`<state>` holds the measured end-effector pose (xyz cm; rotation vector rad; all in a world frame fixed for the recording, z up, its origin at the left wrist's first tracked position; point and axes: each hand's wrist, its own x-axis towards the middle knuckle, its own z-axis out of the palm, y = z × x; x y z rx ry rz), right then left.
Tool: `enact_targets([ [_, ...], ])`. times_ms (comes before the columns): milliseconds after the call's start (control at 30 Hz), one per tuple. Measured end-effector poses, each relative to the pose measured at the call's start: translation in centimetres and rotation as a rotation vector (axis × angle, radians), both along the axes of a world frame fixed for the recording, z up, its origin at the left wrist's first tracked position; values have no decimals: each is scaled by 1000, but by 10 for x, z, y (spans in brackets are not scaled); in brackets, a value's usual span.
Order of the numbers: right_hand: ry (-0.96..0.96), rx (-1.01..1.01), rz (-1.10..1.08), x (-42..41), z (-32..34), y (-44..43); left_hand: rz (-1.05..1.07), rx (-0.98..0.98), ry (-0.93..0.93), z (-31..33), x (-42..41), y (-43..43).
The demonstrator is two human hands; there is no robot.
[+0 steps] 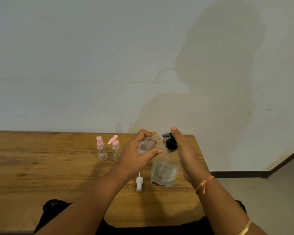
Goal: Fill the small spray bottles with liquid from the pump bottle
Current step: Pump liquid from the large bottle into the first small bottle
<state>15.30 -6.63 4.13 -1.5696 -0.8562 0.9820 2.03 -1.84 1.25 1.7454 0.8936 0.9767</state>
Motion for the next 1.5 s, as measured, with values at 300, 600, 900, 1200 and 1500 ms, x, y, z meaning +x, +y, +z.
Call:
enact_targets([
  [300, -9, 8, 50, 0, 7, -2, 11, 37, -60, 4, 2, -1],
  [600, 108, -66, 36, 6, 4, -2, -3, 1, -24, -1, 0, 0],
  [900, 35, -19, 26, 0, 6, -4, 14, 35, -83, 3, 3, -1],
  [1200, 63, -59, 39, 4, 6, -3, -1, 37, -58, 0, 2, 0],
  [1500, 23, -31, 35, 0, 5, -3, 23, 69, -24, 2, 0, -2],
])
